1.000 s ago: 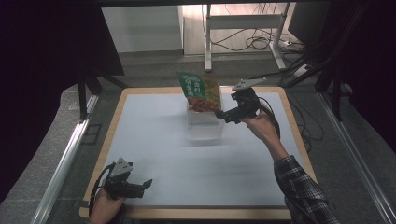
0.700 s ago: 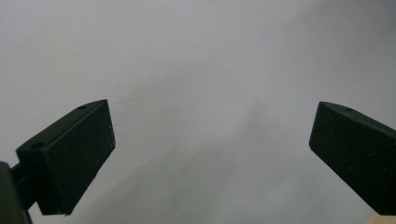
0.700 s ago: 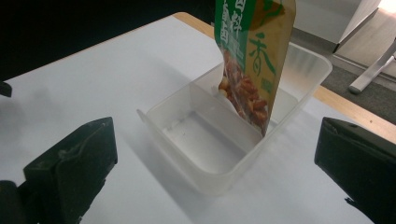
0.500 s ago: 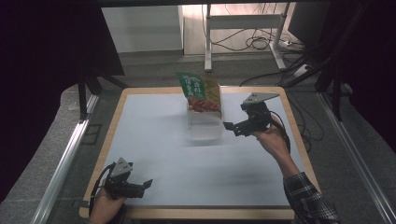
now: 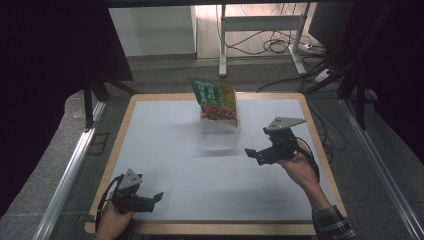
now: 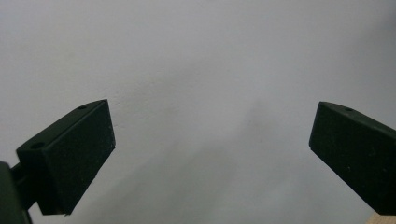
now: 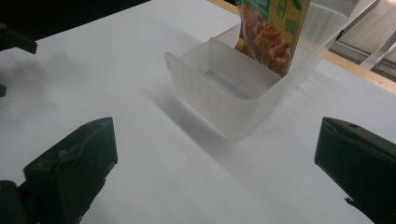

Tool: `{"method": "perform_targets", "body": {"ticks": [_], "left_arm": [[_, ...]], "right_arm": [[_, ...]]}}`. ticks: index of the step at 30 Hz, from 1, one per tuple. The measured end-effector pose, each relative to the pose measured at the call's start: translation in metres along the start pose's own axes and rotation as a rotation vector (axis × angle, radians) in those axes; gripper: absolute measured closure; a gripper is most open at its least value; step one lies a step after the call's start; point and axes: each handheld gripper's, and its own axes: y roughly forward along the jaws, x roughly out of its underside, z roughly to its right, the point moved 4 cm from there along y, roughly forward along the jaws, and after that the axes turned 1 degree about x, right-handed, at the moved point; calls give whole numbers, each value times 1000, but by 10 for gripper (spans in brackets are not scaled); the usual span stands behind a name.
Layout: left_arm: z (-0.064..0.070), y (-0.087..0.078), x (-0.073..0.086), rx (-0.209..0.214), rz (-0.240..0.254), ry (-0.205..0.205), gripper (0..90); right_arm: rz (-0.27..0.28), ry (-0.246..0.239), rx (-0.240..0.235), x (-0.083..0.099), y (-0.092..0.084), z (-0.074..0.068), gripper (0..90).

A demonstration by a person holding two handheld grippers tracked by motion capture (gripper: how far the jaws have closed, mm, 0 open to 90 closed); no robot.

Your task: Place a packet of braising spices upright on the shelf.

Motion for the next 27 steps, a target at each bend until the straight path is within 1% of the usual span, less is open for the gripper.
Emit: {"method": "perform_targets", "body": {"ticks": [1,3,4,5,6,8,9,10,12,13,14,15,18,21,25,27], "left_arm": [[0,0,0,0,0,0,3],[0,0,0,0,-1,0,3],[0,0,0,0,-1,0,3],[0,0,0,0,-1,1,3],[0,0,0,0,-1,1,4],[0,0,0,-1,-2,1,3],[0,0,0,-1,-2,1,3],[0,0,0,-2,-2,1,4],[0,0,0,-2,-2,1,3],[0,0,0,-3,-2,2,4],[0,0,0,-3,-2,2,4],[0,0,0,-3,-4,2,4],[1,0,0,-4,-2,1,4],[1,0,0,-4,-4,3,4],[1,0,0,-4,-3,2,4],[0,0,0,-3,-4,2,4]], "right_arm": [[5,9,-2,8,-3,-3,0],[5,10,1,14,-5,-5,0],[5,10,1,14,-5,-5,0],[-1,13,4,20,-8,-6,0],[-1,13,4,20,-8,-6,0],[-12,15,8,29,-12,-8,0],[-12,15,8,29,-12,-8,0],[-13,21,11,36,-14,-9,0],[-14,26,11,39,-15,-10,0],[-16,31,18,47,-17,-11,0],[-16,31,18,47,-17,-11,0],[-18,35,22,51,-19,-12,0],[-9,41,33,62,-22,-14,0],[-9,42,43,69,-25,-15,0],[-4,49,45,80,-27,-17,0],[-5,50,54,89,-28,-19,0]]}}
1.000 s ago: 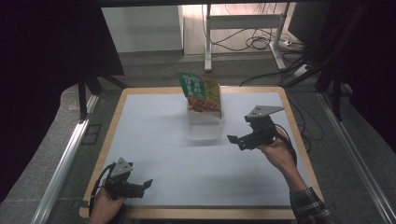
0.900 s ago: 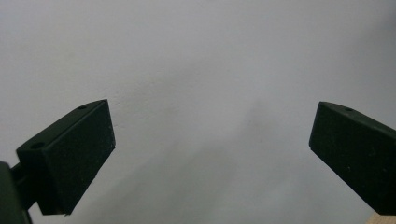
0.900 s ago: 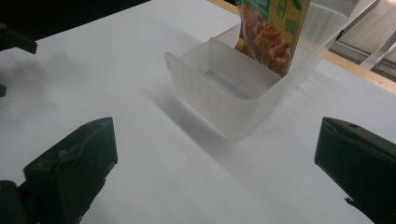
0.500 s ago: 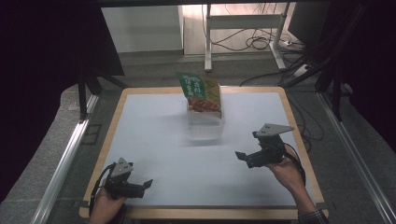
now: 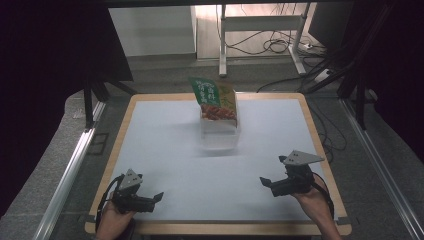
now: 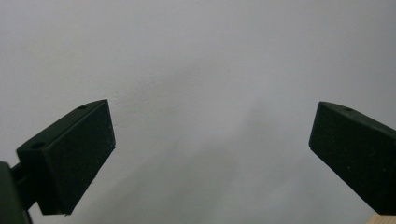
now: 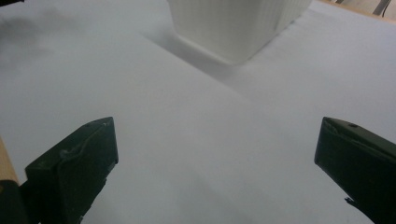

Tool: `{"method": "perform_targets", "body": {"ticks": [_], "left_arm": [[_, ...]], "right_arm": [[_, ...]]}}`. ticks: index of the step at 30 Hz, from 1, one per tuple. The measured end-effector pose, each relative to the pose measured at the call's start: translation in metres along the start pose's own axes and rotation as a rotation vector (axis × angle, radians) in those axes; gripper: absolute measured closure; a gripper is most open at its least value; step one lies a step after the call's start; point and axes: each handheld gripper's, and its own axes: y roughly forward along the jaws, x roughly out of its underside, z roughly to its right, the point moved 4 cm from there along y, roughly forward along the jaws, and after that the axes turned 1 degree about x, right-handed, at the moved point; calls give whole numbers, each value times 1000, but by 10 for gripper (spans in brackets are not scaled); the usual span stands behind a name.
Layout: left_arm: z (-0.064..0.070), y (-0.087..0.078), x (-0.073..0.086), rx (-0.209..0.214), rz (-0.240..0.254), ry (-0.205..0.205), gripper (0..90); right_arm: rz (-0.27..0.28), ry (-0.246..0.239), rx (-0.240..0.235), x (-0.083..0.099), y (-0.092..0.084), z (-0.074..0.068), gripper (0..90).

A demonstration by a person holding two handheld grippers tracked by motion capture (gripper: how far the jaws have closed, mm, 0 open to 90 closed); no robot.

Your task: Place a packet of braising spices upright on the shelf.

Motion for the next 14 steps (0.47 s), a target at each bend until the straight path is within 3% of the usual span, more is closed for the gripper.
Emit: {"method": "perform_targets", "body": {"ticks": [8,10,14], "left_arm": [[0,0,0,0,-1,3,4],[0,0,0,1,-1,3,4],[0,0,0,2,-3,6,4]], "right_arm": [[-46,12,8,26,6,-1,0],[-84,32,-8,36,12,-2,0],[-94,59,-49,38,17,-5,0]]}}
